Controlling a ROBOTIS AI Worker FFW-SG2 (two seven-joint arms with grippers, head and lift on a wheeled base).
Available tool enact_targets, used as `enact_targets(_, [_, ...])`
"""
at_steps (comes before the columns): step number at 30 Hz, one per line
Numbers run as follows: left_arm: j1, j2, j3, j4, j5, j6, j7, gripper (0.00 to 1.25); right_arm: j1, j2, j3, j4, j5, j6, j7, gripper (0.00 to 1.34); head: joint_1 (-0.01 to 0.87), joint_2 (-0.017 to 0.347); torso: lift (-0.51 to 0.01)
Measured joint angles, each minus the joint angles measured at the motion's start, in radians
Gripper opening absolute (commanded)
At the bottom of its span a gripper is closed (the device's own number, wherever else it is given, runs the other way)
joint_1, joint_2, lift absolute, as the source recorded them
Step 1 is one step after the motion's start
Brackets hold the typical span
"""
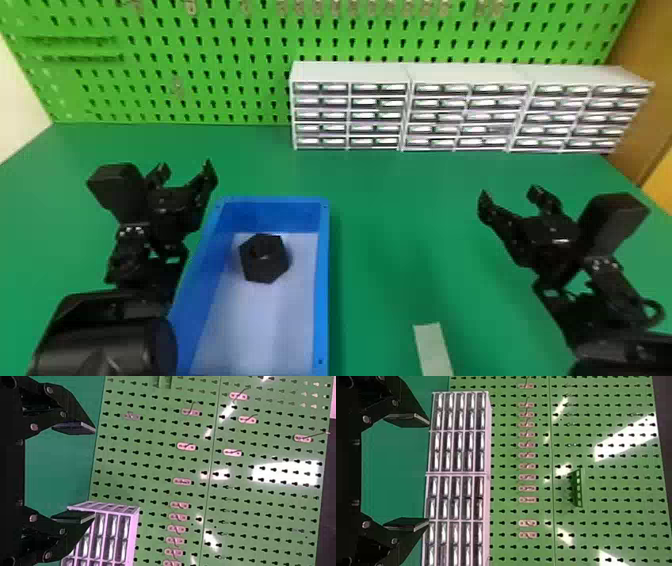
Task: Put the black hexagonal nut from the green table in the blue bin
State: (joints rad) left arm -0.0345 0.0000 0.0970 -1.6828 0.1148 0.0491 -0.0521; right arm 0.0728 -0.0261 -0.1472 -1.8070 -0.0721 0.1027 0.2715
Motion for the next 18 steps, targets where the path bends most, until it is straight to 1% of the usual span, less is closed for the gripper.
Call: enact_targets(18, [0.005, 0.0, 0.001, 0.0, 0.0, 0.0, 0.0, 0.76, 0.0, -0.004, 0.0, 0.001, -0.002, 0.0, 0.0, 0.94, 0.686, 0.051, -0.097])
